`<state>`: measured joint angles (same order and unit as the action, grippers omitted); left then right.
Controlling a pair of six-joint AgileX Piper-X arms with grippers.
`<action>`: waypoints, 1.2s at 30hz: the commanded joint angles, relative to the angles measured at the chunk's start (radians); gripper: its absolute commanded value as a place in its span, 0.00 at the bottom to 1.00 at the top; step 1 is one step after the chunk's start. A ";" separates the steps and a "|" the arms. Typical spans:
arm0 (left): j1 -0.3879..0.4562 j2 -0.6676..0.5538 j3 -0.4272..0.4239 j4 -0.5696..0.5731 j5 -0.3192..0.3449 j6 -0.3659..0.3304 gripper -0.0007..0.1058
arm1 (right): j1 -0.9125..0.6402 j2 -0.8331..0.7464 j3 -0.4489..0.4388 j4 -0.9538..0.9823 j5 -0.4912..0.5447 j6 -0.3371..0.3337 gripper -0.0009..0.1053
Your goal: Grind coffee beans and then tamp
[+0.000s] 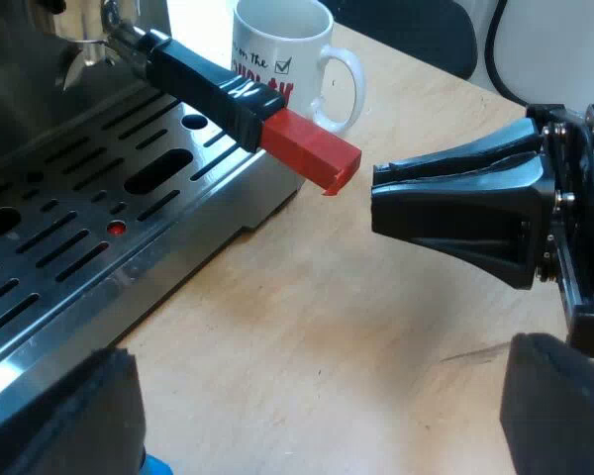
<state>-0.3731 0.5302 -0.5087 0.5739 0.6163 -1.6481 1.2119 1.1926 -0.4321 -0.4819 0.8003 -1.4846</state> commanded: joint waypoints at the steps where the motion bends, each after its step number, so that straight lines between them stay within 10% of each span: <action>1: -0.005 -0.002 0.000 -0.011 0.008 0.000 0.72 | -0.002 0.009 -0.004 -0.037 0.022 -0.016 0.16; 36: -0.005 -0.002 0.000 -0.011 0.008 0.000 0.72 | -0.067 0.012 -0.007 -0.039 0.094 -0.023 0.16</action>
<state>-0.3731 0.5302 -0.5087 0.5739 0.6163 -1.6466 1.1549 1.2042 -0.4321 -0.5129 0.8826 -1.4954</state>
